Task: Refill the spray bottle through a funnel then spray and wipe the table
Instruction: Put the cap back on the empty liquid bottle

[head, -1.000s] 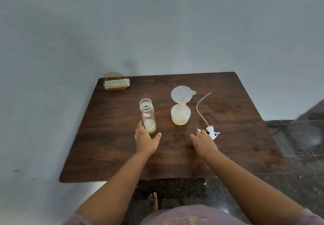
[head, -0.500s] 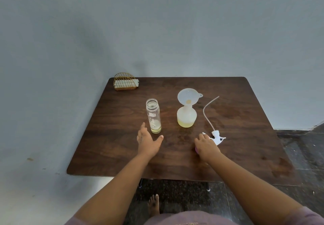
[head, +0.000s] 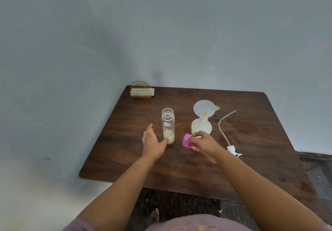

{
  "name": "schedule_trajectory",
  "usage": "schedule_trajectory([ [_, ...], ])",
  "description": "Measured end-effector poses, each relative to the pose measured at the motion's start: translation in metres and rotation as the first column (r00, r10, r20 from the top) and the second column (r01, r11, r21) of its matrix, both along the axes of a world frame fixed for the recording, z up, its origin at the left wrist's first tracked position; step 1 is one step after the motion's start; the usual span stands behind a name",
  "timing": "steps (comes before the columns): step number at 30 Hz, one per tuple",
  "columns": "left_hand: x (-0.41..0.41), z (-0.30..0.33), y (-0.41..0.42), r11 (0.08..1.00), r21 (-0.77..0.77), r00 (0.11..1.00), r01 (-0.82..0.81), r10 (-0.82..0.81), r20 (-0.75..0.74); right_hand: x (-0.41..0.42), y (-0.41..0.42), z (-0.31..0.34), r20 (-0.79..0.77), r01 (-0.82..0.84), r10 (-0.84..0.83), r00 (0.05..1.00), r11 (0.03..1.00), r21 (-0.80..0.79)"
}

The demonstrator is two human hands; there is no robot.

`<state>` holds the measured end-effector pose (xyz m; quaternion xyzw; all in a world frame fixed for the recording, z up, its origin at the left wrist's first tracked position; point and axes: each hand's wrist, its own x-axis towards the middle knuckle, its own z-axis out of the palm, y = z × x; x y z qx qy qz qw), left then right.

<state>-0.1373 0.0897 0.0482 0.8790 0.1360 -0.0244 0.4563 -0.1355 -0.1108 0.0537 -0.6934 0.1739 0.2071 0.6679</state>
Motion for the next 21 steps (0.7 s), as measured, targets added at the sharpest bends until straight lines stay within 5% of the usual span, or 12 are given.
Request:
schedule_trajectory([
  [5,0.022,0.008,0.010,0.998,0.029,0.998,0.048,-0.049,0.047,0.021,0.025,0.040,-0.087,0.120,-0.086,0.992,0.834,0.539],
  [7,0.032,0.012,0.015,0.996,0.046,0.994,0.081,-0.084,0.070,0.033,0.031,0.051,-0.088,0.167,-0.144,0.986,0.740,0.652],
  [9,0.044,0.015,0.018,0.989,0.071,0.987,0.128,-0.135,0.093,0.047,0.038,0.059,-0.002,0.142,-0.183,0.983,0.757,0.638],
  [11,0.052,0.017,0.020,0.979,0.076,0.977,0.188,-0.194,0.093,0.057,0.046,0.064,0.163,0.063,-0.151,0.975,0.891,0.449],
  [14,0.061,0.017,0.020,0.964,-0.022,0.962,0.263,-0.261,0.086,0.067,0.054,0.062,0.356,0.017,0.018,0.934,0.995,-0.096],
  [17,0.070,0.016,0.016,0.950,-0.060,0.950,0.306,-0.301,0.078,0.071,0.058,0.059,0.472,-0.023,0.305,0.827,0.857,-0.515],
  [21,0.079,0.014,0.015,0.921,-0.074,0.923,0.382,-0.376,0.081,0.074,0.071,0.068,0.374,-0.130,0.578,0.726,0.649,-0.749],
])
